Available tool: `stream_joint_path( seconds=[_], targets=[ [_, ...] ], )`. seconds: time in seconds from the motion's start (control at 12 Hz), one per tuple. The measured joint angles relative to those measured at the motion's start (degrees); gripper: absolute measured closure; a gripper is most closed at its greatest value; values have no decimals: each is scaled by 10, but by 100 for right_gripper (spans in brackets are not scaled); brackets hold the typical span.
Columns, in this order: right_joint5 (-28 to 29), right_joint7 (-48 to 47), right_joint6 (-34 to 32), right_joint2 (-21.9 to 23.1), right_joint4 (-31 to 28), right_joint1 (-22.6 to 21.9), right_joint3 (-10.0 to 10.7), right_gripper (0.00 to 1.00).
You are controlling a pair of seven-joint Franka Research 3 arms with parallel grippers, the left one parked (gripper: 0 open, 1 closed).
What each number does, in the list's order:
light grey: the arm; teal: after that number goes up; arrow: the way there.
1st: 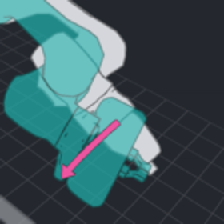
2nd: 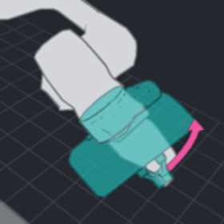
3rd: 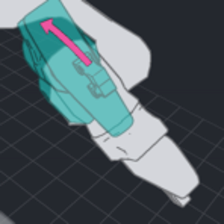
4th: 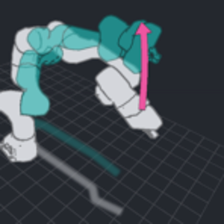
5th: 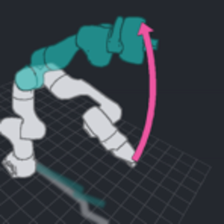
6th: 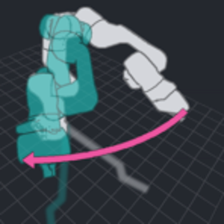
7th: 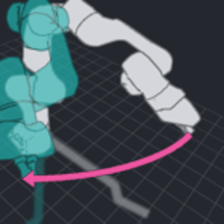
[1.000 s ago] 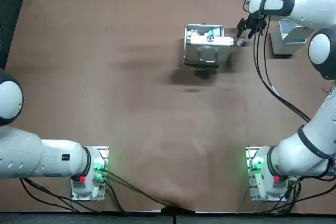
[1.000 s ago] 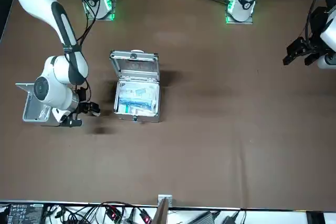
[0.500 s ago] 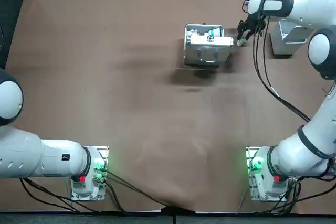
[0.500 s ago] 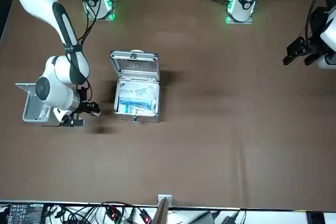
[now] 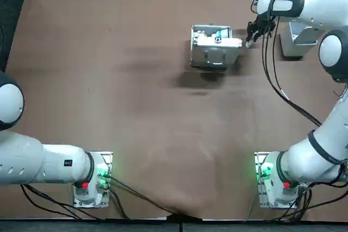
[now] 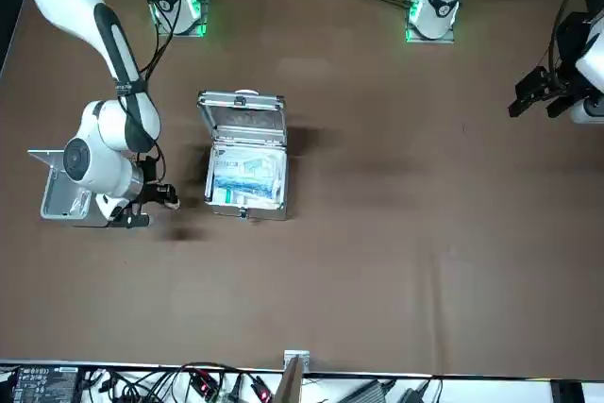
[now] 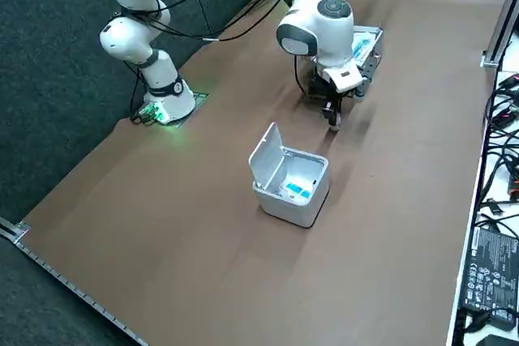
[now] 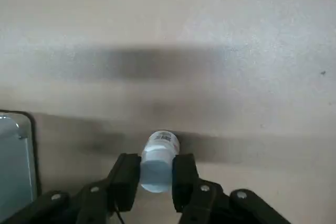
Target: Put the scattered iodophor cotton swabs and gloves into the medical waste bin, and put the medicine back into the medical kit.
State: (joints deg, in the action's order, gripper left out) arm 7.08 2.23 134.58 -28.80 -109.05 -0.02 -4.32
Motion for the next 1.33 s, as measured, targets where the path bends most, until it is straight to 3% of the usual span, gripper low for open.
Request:
stream_joint_path(
  seconds=[0.33,0.75,1.0,1.33],
  targets=[
    [0,0,4,1,6,0,0,63],
    [0,-22,-25,30,63,-13,-2,63],
    [4,-86,-65,48,105,-46,-3,63],
    [6,-233,-85,50,146,-131,-6,63]
  ],
)
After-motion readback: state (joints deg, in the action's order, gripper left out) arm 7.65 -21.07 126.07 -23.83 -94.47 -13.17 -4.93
